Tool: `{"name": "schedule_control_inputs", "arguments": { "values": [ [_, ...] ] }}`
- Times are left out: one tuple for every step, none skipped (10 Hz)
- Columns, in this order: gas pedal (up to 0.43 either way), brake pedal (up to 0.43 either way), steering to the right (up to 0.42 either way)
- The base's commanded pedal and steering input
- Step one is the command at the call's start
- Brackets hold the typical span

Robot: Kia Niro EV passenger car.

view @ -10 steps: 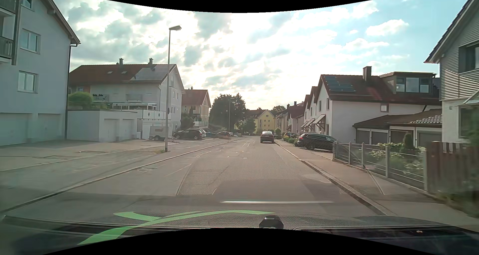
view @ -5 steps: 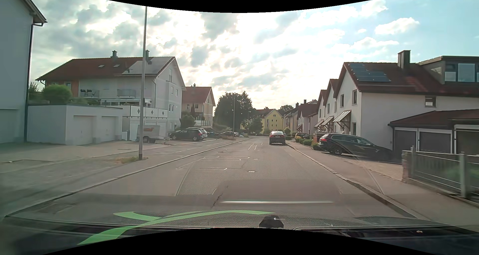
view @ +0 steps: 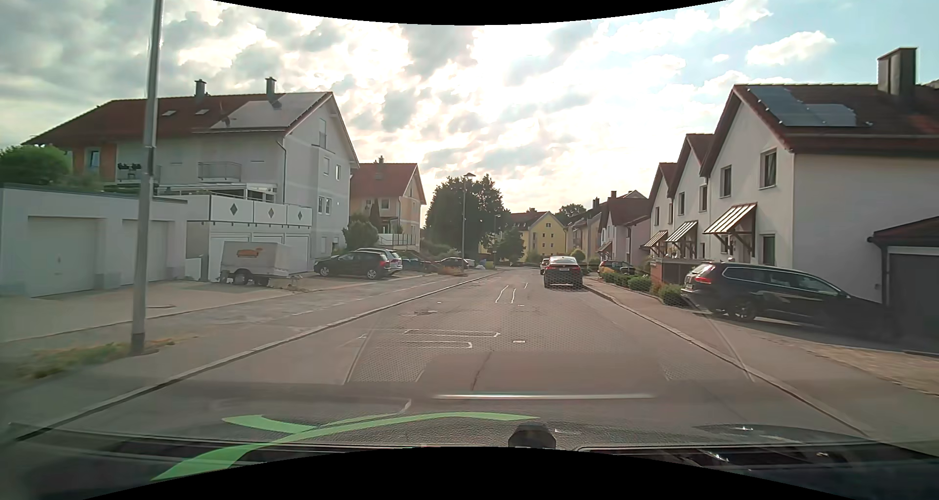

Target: Follow the waypoints while adhering to traffic rules and regulations

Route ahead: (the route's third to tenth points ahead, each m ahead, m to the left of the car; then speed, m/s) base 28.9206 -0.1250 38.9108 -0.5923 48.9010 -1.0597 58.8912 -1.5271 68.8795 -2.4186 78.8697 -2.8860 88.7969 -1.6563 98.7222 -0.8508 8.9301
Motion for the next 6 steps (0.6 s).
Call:
{"name": "schedule_control_inputs", "arguments": {
  "values": [
    [0.059,0.0,-0.011],
    [0.079,0.0,-0.005],
    [0.087,0.0,0.001],
    [0.087,0.0,0.005],
    [0.087,0.0,0.007],
    [0.087,0.0,0.007]
  ]
}}
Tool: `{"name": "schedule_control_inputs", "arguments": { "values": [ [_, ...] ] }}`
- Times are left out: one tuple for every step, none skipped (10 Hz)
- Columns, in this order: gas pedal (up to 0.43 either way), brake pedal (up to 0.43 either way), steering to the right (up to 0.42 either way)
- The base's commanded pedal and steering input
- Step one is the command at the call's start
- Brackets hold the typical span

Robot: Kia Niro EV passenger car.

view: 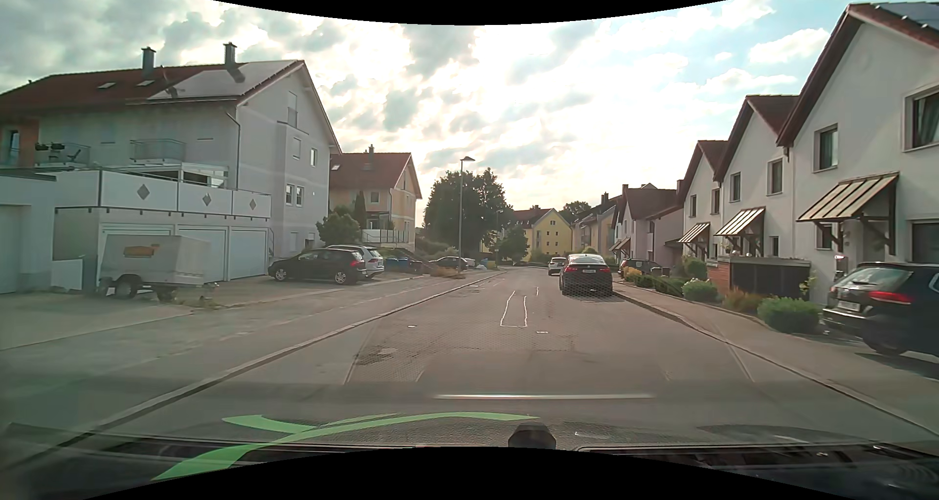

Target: Follow the waypoints while adhering to traffic rules and regulations

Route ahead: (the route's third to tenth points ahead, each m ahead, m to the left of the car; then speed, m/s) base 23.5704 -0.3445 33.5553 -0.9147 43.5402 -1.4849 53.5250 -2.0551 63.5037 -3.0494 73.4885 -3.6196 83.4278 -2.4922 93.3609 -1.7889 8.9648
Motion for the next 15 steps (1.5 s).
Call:
{"name": "schedule_control_inputs", "arguments": {
  "values": [
    [0.087,0.0,0.008],
    [0.087,0.0,0.01],
    [0.087,0.0,0.012],
    [0.087,0.0,0.014],
    [0.087,0.0,0.016],
    [0.087,0.0,0.017],
    [0.087,0.0,0.019],
    [0.087,0.0,0.021],
    [0.087,0.0,0.022],
    [0.098,0.0,0.023],
    [0.098,0.0,0.023],
    [0.098,0.0,0.023],
    [0.098,0.0,0.022],
    [0.098,0.0,0.02],
    [0.079,0.0,0.02]
  ]
}}
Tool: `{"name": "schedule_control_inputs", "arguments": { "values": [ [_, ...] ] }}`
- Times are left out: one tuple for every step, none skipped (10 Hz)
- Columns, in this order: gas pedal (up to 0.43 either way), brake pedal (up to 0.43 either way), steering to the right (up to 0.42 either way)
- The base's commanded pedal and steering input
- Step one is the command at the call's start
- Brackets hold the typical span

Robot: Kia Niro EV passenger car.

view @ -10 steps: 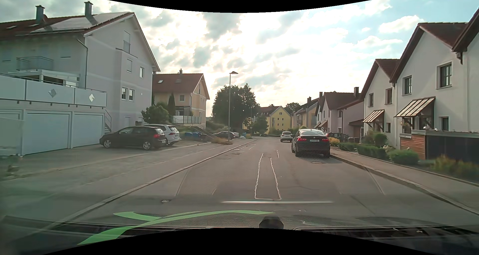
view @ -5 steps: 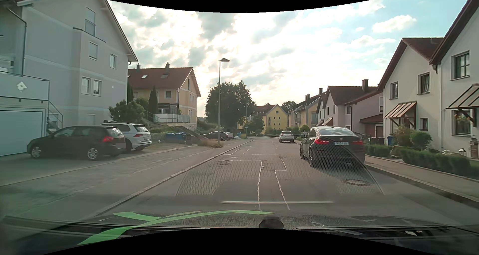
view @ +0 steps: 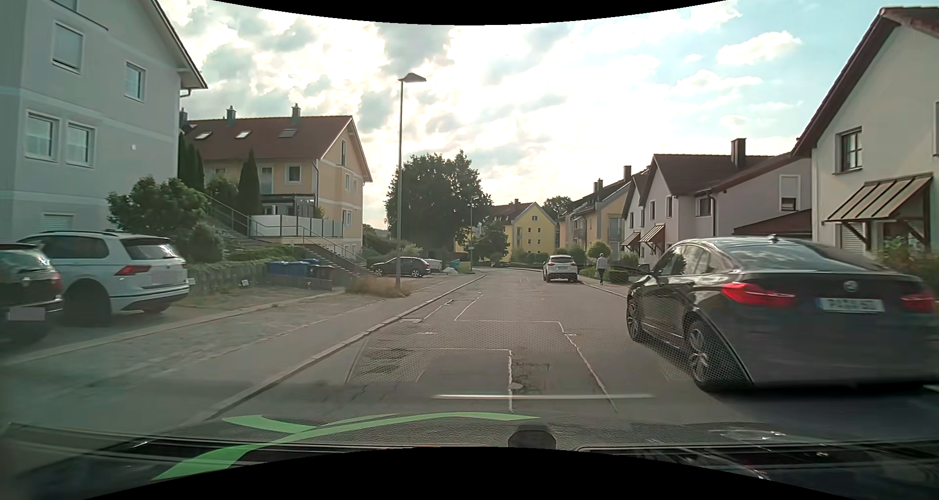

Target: Follow the waypoints while adhering to traffic rules and regulations

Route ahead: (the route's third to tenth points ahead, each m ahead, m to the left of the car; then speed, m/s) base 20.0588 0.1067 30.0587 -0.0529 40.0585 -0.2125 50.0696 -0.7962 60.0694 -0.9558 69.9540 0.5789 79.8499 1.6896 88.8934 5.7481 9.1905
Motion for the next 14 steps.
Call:
{"name": "schedule_control_inputs", "arguments": {
  "values": [
    [0.067,0.0,0.02],
    [0.008,0.0,0.021],
    [0.0,0.0,0.02],
    [0.0,0.0,0.02],
    [0.0,0.0,0.019],
    [0.0,0.0,0.019],
    [0.0,0.0,0.018],
    [0.0,0.0,0.018],
    [0.0,0.0,0.016],
    [0.0,0.0,0.015],
    [0.0,0.0,0.015],
    [0.0,0.0,0.013],
    [0.0,0.0,0.011],
    [0.0,0.0,0.007]
  ]
}}
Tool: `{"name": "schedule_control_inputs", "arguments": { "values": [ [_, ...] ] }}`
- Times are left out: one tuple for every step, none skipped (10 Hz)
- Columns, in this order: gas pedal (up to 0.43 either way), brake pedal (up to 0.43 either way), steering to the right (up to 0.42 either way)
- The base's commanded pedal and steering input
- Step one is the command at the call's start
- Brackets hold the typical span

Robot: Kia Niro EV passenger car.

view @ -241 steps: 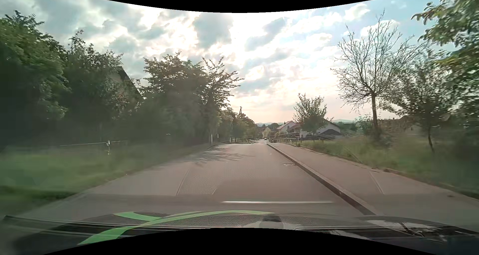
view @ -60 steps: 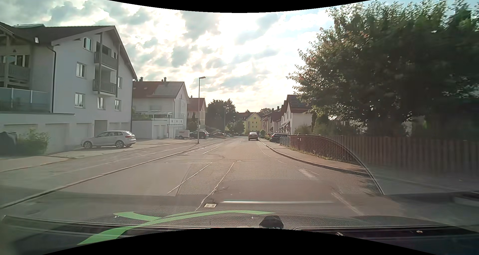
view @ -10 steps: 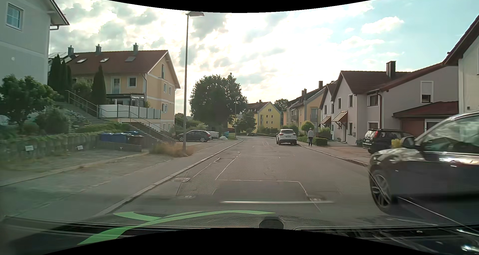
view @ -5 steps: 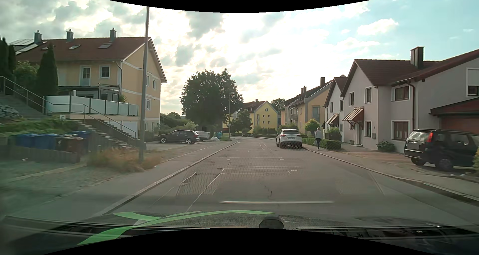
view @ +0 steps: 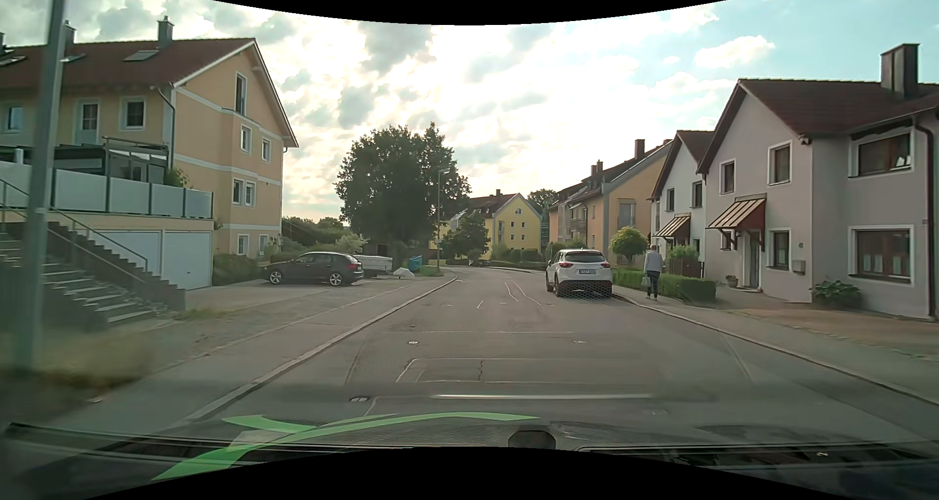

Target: Follow the waypoints while adhering to traffic rules and regulations

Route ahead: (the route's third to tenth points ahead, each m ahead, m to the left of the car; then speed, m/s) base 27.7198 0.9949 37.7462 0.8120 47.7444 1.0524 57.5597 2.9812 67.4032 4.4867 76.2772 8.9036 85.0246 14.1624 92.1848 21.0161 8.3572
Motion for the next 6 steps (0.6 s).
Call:
{"name": "schedule_control_inputs", "arguments": {
  "values": [
    [0.0,0.0,0.004],
    [0.0,0.0,0.003],
    [0.0,0.0,0.003],
    [0.0,0.0,0.002],
    [0.0,0.0,0.0],
    [0.0,0.0,0.0]
  ]
}}
